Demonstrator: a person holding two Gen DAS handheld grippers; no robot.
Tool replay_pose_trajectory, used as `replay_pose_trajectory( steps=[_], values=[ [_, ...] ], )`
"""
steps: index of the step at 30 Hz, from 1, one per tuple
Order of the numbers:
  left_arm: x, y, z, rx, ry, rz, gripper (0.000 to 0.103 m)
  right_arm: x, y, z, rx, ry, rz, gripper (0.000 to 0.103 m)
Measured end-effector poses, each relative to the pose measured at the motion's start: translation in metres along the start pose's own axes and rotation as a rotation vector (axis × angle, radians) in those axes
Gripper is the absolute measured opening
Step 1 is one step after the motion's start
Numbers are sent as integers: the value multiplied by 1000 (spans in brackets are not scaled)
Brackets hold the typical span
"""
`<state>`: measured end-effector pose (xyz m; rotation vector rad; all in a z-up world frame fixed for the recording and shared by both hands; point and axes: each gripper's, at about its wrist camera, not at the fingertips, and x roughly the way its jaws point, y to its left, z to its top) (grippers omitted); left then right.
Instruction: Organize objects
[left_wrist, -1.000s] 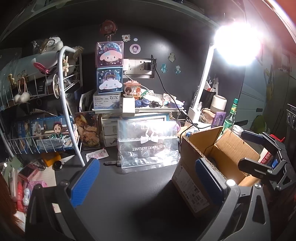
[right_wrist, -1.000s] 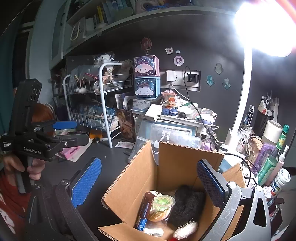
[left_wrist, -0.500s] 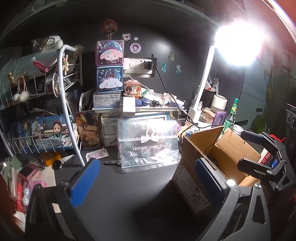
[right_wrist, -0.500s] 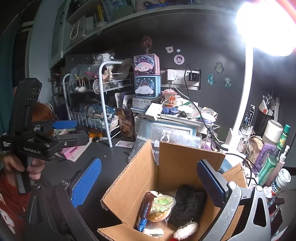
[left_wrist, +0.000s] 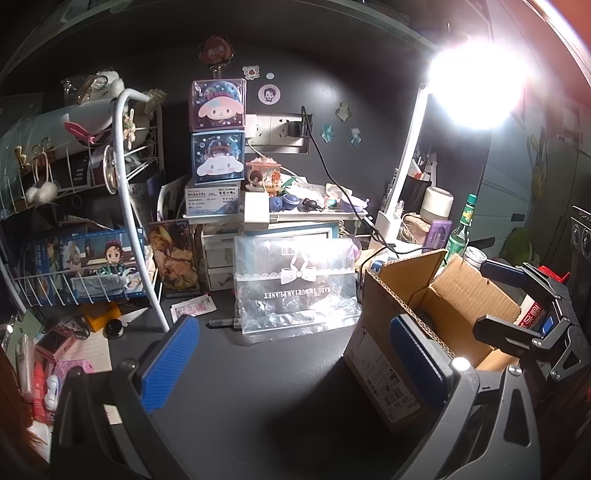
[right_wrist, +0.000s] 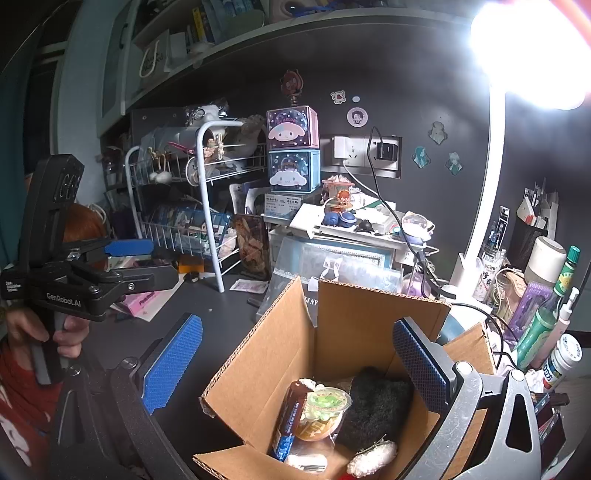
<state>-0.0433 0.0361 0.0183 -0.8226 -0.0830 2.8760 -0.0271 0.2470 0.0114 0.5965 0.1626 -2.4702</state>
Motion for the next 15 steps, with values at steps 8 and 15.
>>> replay_pose_trajectory(
  steps=[8, 15],
  values=[
    [0, 0, 0, 1, -1, 0, 102, 0, 0, -1, 0, 1, -2, 103],
    [1, -1, 0, 6, -4, -2, 102, 1, -1, -3, -1, 2, -4, 103]
  ],
)
